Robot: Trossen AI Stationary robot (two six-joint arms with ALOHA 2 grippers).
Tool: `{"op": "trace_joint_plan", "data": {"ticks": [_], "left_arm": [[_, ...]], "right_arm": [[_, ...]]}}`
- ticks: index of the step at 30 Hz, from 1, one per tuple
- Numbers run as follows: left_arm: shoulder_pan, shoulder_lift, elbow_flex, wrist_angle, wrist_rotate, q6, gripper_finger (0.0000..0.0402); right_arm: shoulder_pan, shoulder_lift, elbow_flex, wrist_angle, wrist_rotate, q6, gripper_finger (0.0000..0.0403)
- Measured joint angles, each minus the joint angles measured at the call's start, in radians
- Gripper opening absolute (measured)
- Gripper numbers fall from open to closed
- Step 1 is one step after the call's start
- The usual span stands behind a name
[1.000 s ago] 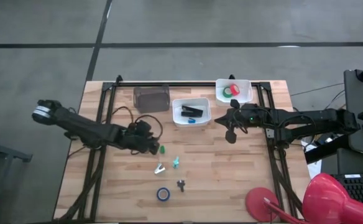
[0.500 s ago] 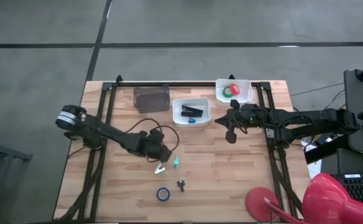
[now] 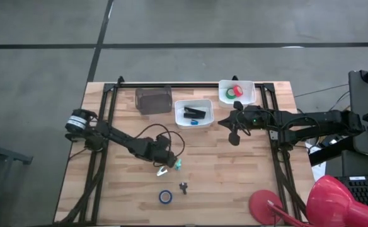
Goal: Pick and place Stapler, Stapler remover, tape
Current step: Put the green stapler into the left white bin
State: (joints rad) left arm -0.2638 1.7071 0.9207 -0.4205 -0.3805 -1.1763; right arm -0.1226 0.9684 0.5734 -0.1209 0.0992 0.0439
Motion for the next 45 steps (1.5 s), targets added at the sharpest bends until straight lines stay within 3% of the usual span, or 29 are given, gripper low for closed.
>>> {"op": "trace_joint_plan", "data": {"ticks": [8,16,22,36,45], "left_arm": [[-0.006,-0.007,0.0,-0.004,0.039,0.034,0.0232],[-0.007,-0.081,0.028,-0.086,0.164,0.208,0.0232],[-0.022,-0.115,0.024,-0.134,0.155,0.205,0.0232],[-0.032,-0.049,0.007,-0.144,0.159,0.266,0.0227],[-0.032,-0.048,0.008,-0.137,0.145,0.324,0.0177]], "right_arm": [[0.0,0.0,-0.003,0.0,0.0,-0.002,0.0008],[0.0,0.0,-0.004,0.001,-0.002,0.001,0.0008],[0.0,0.0,-0.006,0.001,-0.003,0.004,0.0008],[0.0,0.0,-0.006,0.004,-0.002,0.006,0.0008],[0.0,0.0,-0.006,0.004,-0.002,0.009,0.0008]]}}
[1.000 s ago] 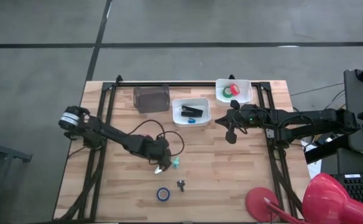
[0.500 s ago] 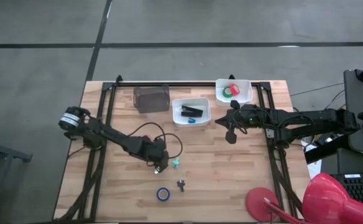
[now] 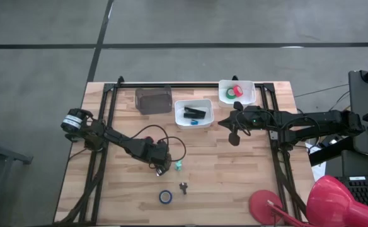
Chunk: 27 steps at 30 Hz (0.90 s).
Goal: Pick and place Stapler, Stapler remover, tape
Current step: Put the green stapler into the left white bin
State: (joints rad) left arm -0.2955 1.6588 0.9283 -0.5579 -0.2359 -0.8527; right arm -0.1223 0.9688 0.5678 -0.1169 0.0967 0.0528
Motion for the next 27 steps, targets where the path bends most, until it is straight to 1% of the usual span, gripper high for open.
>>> {"op": "trace_joint_plan", "data": {"ticks": [4,9,11,13,15,18,21,24,27], "left_arm": [[0.0,0.001,0.0,0.008,-0.013,0.042,0.0139],[0.002,0.002,0.0,0.014,-0.033,0.051,0.0089],[0.002,0.002,0.0,0.03,-0.037,0.064,0.0075],[0.003,0.002,0.0,0.051,-0.043,0.087,0.0071],[0.004,0.002,0.0,0.091,-0.071,0.123,0.0072],[0.011,0.002,0.0,0.138,-0.161,0.137,0.0093],[0.031,0.002,0.0,0.188,-0.213,0.166,0.0107],[0.06,0.002,0.001,0.243,-0.237,0.207,0.0097],[0.103,0.002,0.002,0.308,-0.259,0.241,0.0071]], "right_arm": [[0.0,0.0,0.0,0.0,0.0,0.0,0.0008],[0.0,0.0,-0.003,0.001,0.0,-0.003,0.0008],[0.0,0.0,-0.005,0.002,0.0,-0.003,0.0008],[0.0,0.0,-0.007,0.002,0.0,-0.003,0.0008],[0.0,0.0,-0.009,0.003,0.001,-0.003,0.0008],[0.0,0.0,-0.009,0.004,0.002,-0.003,0.0008],[0.0,0.0,-0.009,0.004,0.003,-0.003,0.0008],[0.0,0.0,-0.009,0.004,0.003,-0.003,0.0008],[0.0,0.0,-0.009,0.004,0.003,-0.003,0.0008]]}}
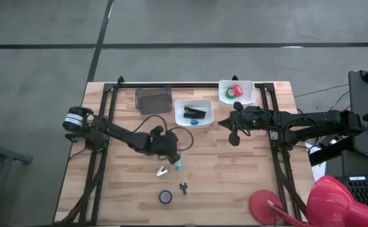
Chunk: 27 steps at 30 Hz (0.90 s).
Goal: Pick and place Stapler, Stapler remover, tape
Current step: Put the green stapler into the left white bin
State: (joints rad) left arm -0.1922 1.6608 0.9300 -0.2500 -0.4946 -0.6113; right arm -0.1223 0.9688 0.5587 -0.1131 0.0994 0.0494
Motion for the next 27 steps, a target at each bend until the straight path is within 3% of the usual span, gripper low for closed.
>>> {"op": "trace_joint_plan", "data": {"ticks": [4,7,11,15,23,27], "left_arm": [[0.058,0.0,0.011,0.017,0.024,0.019,0.0033],[0.084,-0.001,0.017,0.019,0.11,0.008,0.0012],[0.085,-0.001,0.017,0.007,0.175,-0.057,0.0017],[0.071,0.002,0.016,-0.03,0.184,-0.117,0.0063],[0.045,0.012,0.014,-0.039,0.172,-0.145,0.0194],[0.043,0.012,-0.001,-0.045,0.119,-0.137,0.0222]], "right_arm": [[0.0,0.0,0.0,0.0,0.0,0.001,0.0008],[0.0,0.0,0.0,0.0,0.0,0.0,0.0008],[0.0,0.0,-0.005,-0.001,0.0,-0.004,0.0008],[0.0,0.0,-0.008,-0.001,-0.001,-0.004,0.0008],[0.0,0.0,-0.008,0.0,-0.001,0.001,0.0008],[0.0,0.0,-0.008,0.002,-0.002,0.002,0.0008]]}}
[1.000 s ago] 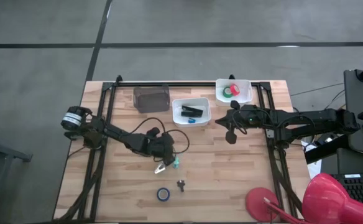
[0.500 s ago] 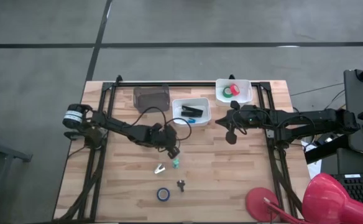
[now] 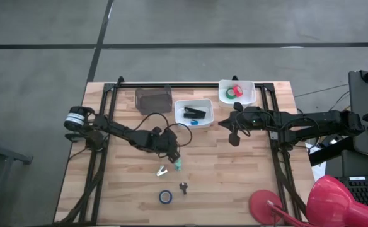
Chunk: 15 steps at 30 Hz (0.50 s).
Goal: Pick and place Stapler, Stapler remover, tape
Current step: Put the green stapler into the left white bin
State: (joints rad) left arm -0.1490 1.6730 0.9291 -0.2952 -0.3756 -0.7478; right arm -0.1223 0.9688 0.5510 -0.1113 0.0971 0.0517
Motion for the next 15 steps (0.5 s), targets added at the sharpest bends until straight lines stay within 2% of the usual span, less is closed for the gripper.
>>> {"op": "trace_joint_plan", "data": {"ticks": [8,15], "left_arm": [[-0.003,0.0,-0.053,0.011,-0.001,-0.036,0.0227],[-0.003,0.001,-0.113,0.106,0.012,-0.041,0.0227]], "right_arm": [[0.0,0.0,0.0,0.017,0.0,-0.002,0.0008],[0.0,0.0,0.0,0.017,0.0,-0.002,0.0008]]}}
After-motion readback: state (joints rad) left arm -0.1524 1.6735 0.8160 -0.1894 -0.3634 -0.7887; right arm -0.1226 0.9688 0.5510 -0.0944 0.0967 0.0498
